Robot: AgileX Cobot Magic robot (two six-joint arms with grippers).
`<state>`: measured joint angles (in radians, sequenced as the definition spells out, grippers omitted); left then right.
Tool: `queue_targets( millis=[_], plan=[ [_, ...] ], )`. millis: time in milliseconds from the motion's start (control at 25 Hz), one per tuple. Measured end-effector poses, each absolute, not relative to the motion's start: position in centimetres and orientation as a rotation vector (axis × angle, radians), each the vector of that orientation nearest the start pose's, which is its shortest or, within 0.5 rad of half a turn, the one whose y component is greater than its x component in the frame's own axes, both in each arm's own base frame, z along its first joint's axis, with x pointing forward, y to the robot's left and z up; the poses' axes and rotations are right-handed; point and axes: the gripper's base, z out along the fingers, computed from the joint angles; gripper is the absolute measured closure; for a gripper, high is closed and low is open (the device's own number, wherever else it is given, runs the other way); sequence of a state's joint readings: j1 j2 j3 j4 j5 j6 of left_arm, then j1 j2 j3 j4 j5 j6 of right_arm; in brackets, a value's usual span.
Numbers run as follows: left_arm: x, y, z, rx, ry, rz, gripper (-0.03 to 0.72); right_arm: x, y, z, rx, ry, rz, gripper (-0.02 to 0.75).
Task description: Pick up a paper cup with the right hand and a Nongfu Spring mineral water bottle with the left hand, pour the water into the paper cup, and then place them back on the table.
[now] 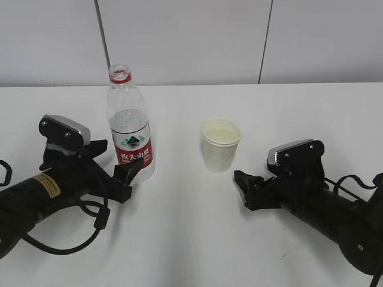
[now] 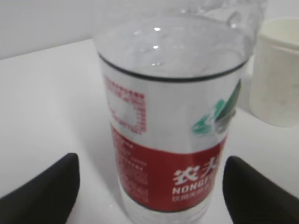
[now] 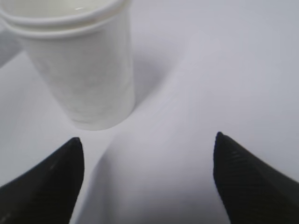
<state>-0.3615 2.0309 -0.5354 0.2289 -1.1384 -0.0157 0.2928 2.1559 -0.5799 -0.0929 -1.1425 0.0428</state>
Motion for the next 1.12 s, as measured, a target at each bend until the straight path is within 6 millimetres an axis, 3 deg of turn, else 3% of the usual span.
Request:
queue_targets(
  millis=[320,680,960,1120],
  plan=[
    [27.0,-10.6,9.7,0.446,1.814,-0.237,0.115,29.9,8.5,5.8,-0.177,1.925,0.186,0.109],
    [28.2,-6.5,11.8,0.315,1.808,-0.088,0.115,30.4,6.9,5.9,-0.013,1.923,0.090,0.132],
    [28.4,-4.8,12.5,0.323,1.833,0.036,0.115,32.3,4.4,8.4,0.075,1.827,0.055,0.148],
    [29.0,-4.6,12.2,0.322,1.905,0.065,0.115,33.6,3.3,9.7,0.078,1.863,0.060,0.148]
  ],
)
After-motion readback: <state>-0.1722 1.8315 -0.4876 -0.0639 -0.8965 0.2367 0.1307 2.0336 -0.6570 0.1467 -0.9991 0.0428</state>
